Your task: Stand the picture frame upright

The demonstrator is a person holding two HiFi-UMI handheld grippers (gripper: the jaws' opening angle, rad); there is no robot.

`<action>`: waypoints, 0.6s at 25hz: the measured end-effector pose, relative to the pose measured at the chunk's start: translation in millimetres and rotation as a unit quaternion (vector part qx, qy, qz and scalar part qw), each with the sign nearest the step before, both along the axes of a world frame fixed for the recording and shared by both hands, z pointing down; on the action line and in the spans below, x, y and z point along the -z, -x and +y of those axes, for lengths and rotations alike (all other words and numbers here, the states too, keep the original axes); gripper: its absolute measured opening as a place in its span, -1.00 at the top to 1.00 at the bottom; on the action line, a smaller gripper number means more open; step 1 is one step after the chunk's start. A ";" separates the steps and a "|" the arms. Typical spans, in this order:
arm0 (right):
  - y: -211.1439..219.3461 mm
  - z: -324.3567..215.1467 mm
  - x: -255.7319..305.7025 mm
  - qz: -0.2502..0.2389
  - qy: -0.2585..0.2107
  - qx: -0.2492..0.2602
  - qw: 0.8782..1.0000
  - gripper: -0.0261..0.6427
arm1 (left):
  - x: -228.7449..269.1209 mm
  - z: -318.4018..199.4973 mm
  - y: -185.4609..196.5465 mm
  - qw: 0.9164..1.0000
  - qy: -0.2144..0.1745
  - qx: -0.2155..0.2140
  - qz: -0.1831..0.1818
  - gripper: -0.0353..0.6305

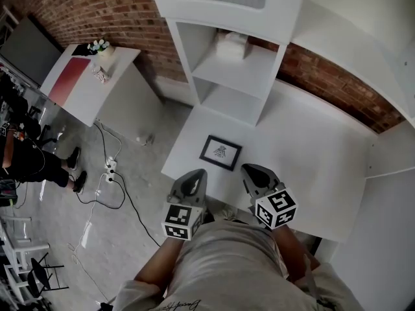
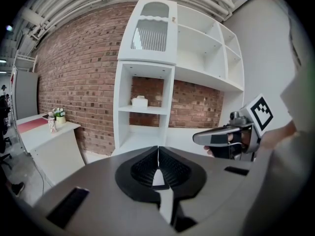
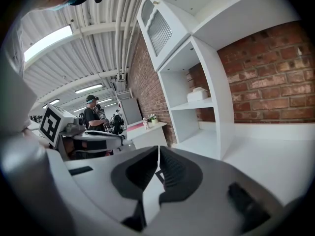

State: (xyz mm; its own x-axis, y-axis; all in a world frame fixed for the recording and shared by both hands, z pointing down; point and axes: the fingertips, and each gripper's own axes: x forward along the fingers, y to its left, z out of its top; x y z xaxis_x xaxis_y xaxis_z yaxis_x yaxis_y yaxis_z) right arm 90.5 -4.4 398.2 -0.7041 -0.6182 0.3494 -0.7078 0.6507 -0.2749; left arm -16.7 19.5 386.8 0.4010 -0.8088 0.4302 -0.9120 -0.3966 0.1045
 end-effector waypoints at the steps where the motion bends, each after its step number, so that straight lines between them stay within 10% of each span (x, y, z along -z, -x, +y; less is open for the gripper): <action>1: 0.6 -0.9 -1.2 0.001 0.001 -0.003 1.000 0.83 | -2.0 -0.6 0.9 1.000 0.003 -0.003 0.000 0.85; 15: 6.7 -29.1 -25.8 0.014 0.032 -0.070 0.997 0.83 | -20.7 -44.0 18.9 0.998 0.029 -0.061 0.008 0.85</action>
State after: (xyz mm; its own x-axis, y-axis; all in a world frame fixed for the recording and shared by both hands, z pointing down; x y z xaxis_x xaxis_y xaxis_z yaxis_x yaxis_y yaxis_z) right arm 83.8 -33.4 424.0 -0.6023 -0.6857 0.4087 -0.7981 0.5270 -0.2922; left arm -35.7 -24.5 407.5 0.5024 -0.7278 0.4667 -0.8553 -0.4976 0.1447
